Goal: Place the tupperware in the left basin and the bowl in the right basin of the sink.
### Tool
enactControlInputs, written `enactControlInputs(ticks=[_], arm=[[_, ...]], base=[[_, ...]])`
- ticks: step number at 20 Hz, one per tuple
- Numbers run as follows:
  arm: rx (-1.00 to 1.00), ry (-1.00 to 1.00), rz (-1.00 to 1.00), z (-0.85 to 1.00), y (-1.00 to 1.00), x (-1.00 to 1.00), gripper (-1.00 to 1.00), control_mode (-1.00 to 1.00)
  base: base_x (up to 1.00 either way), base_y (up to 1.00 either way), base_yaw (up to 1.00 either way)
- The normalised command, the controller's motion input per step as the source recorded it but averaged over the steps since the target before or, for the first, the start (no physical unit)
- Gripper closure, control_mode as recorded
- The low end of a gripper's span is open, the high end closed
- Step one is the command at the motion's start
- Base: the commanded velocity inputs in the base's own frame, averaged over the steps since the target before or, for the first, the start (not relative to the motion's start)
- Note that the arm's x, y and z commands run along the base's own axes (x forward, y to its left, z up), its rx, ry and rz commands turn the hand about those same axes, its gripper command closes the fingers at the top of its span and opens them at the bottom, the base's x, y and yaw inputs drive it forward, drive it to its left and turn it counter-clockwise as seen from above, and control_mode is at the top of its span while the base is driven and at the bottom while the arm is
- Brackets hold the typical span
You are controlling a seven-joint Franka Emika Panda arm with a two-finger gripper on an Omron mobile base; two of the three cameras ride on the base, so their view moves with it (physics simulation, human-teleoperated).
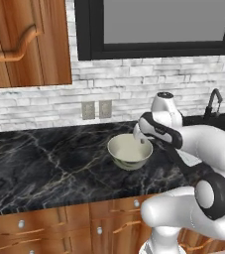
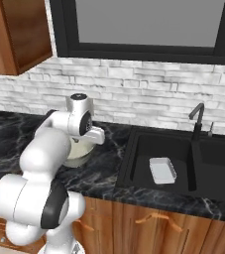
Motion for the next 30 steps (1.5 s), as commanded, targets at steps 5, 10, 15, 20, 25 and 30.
enactControlInputs(ticks=[5,10,15,20,25,30], arm=[[0.01,0.00,0.00,-0.08,-0.06,0.14,-1.00,-1.00],[0.00,0.00,0.00,-0.23,-0.01,0.10,-1.00,-1.00],[0.00,0.00,0.00,-0.23,0.00,0.07,-1.00,-1.00],[0.00,0.00,0.00,-0.19,0.00,0.07,-1.00,-1.00],[0.01,0.00,0.00,-0.15,0.00,0.03,-1.00,-1.00],[0.00,0.02,0.00,-0.20,0.00,0.08,-1.00,-1.00]], base=[[0.00,0.00,0.00],[0.00,0.00,0.00],[0.00,0.00,0.00],[0.00,0.00,0.00],[0.00,0.00,0.00],[0.00,0.00,0.00]])
